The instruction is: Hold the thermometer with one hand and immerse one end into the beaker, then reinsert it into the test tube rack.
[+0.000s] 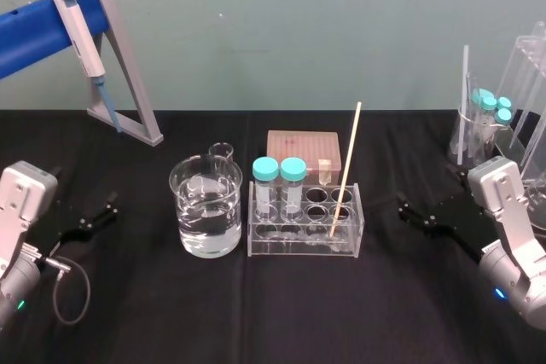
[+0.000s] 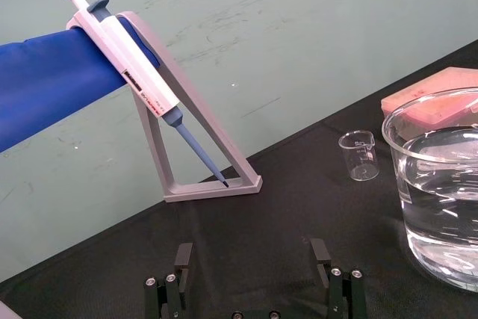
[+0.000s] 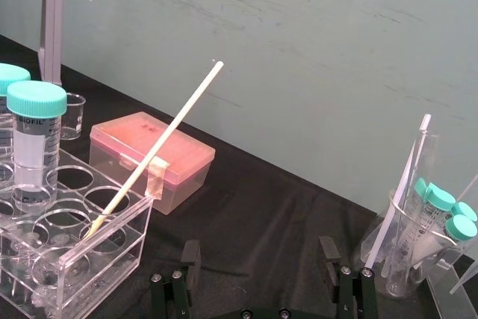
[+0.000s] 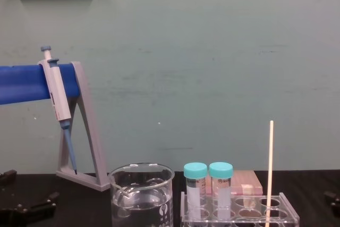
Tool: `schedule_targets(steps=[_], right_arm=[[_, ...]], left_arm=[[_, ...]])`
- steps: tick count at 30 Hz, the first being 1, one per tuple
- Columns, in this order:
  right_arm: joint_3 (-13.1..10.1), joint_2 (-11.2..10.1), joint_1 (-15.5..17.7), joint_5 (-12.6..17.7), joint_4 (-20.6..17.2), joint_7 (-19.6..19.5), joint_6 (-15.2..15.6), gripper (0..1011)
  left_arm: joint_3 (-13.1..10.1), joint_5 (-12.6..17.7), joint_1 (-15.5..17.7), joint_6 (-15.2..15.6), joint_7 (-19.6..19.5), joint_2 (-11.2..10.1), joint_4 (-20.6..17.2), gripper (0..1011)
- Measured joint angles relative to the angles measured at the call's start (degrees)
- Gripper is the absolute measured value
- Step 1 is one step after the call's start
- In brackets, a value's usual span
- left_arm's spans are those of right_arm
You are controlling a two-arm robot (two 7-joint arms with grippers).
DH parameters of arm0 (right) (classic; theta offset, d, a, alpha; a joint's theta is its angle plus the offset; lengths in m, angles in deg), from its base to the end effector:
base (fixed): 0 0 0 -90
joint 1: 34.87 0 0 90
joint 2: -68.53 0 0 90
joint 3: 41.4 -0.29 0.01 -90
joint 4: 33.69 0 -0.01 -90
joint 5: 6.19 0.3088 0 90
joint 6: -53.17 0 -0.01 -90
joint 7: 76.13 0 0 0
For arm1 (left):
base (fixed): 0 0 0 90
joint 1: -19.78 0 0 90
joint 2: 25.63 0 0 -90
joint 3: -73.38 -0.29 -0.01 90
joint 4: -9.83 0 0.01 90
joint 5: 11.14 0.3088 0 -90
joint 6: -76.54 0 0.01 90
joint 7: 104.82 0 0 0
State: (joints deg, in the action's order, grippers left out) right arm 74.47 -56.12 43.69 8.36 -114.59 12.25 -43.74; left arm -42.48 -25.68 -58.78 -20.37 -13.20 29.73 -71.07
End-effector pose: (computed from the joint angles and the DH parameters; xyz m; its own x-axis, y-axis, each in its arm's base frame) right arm 0.3581 -0.0827 -0.3022 0.2923 -0.8802 0.3738 0.9552 0.2874 -0.0702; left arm 0.3581 0.0827 -0.3022 0.2922 0.8803 0.3738 -0.9553 0.2874 0.0700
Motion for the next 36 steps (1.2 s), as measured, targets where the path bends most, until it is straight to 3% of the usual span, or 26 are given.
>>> schedule_targets(steps=[36], right_arm=[[0.0, 0.0, 0.0, 0.0, 0.0, 0.0, 0.0, 1003]], left_arm=[[0.0, 0.0, 0.0, 0.0, 0.0, 0.0, 0.0, 1004]])
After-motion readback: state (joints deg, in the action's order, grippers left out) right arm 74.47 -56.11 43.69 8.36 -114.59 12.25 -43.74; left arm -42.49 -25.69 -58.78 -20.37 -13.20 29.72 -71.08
